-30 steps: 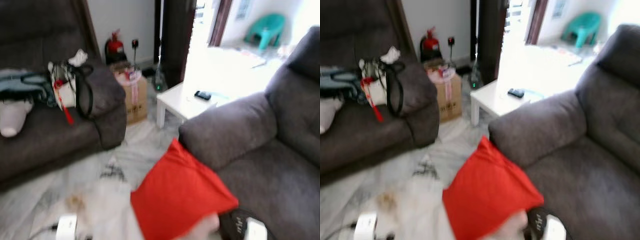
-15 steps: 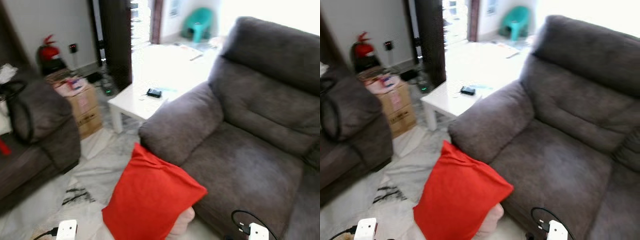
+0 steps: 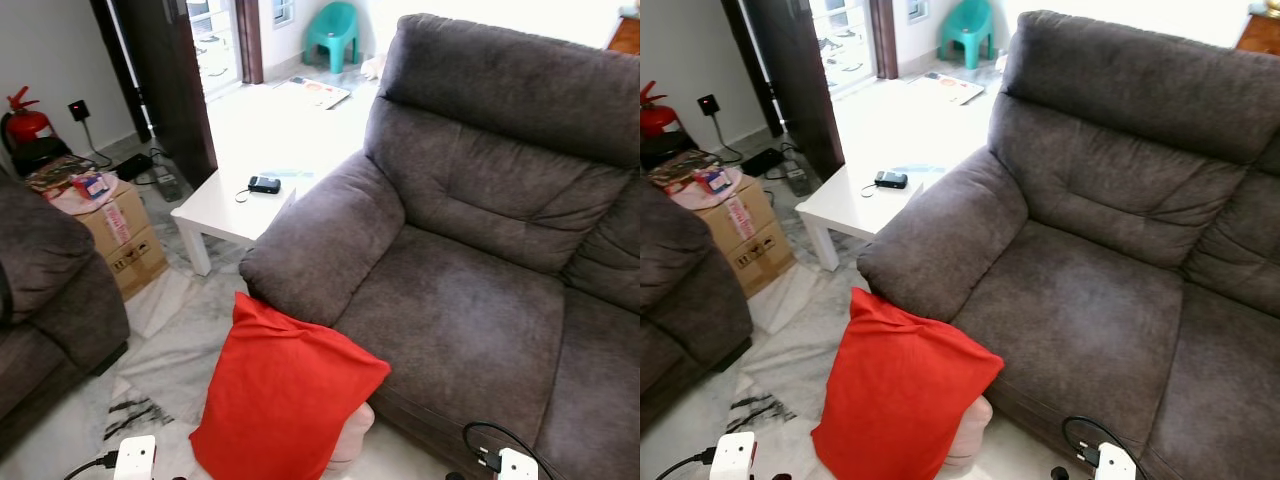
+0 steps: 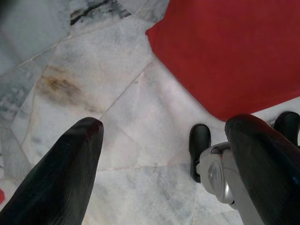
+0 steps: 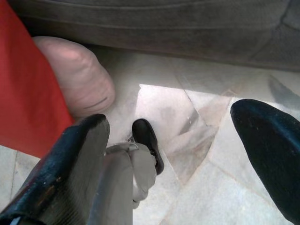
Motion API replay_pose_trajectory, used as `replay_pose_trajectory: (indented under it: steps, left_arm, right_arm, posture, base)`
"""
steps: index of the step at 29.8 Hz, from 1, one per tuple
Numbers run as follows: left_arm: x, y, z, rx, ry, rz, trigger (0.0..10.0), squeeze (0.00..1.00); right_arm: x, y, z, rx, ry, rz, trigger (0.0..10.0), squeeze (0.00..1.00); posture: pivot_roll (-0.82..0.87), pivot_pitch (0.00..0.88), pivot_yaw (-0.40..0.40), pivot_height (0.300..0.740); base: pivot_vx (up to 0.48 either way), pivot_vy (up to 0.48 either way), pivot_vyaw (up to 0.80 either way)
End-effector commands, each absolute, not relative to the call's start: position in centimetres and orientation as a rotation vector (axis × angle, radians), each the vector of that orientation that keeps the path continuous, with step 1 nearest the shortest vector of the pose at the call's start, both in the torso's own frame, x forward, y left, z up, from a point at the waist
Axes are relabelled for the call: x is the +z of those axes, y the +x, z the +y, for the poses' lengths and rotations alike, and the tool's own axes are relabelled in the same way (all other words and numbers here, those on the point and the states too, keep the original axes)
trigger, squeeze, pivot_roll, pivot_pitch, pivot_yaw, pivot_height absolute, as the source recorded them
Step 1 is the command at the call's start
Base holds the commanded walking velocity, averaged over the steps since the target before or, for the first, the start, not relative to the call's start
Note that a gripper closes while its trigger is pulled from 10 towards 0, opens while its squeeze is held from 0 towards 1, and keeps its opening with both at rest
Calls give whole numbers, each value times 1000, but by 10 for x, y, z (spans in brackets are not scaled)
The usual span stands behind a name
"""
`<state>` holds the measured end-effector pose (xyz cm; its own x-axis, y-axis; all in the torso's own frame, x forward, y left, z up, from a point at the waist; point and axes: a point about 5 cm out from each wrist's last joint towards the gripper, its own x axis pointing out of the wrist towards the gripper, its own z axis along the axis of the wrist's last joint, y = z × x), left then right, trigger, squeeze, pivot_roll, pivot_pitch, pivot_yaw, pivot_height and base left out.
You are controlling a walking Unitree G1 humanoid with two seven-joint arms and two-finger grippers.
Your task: Move the pillow to the sofa from floor
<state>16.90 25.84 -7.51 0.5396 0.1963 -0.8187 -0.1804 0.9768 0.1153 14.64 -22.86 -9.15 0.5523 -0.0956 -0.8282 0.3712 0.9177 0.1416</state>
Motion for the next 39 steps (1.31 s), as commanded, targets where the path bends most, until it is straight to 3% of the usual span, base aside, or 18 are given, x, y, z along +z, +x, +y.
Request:
replay_pose_trajectory:
  steps: [1, 6, 19, 24, 39]
  left_arm:
    - [-77, 164, 261, 232, 41, 994, 10000, 0]
    - [-76, 164, 261, 234, 38, 992, 10000, 0]
    - [-77, 164, 260, 245, 9, 985, 10000, 0]
    - [-77, 164, 261, 247, 10, 984, 10000, 0]
    - [-78, 161, 260, 249, 7, 990, 10000, 0]
  right_arm:
    - [-91, 148, -227, -263, 288, 944, 10000, 0]
    - [-91, 149, -226, -272, 303, 940, 10000, 0]
    - [-90, 149, -228, -256, 294, 940, 10000, 0]
    - [-90, 149, -230, -267, 308, 937, 10000, 0]
    - [-91, 147, -228, -276, 327, 937, 10000, 0]
  posture:
    - [71, 54, -11, 740]
    - [70, 53, -10, 740]
    - [71, 56, -14, 740]
    - [71, 55, -14, 740]
    - [71, 56, -11, 740]
  base:
    - [0, 0, 0]
    - [0, 0, 563]
    - [0, 0, 34]
    - [253, 0, 800]
    - [266, 0, 0]
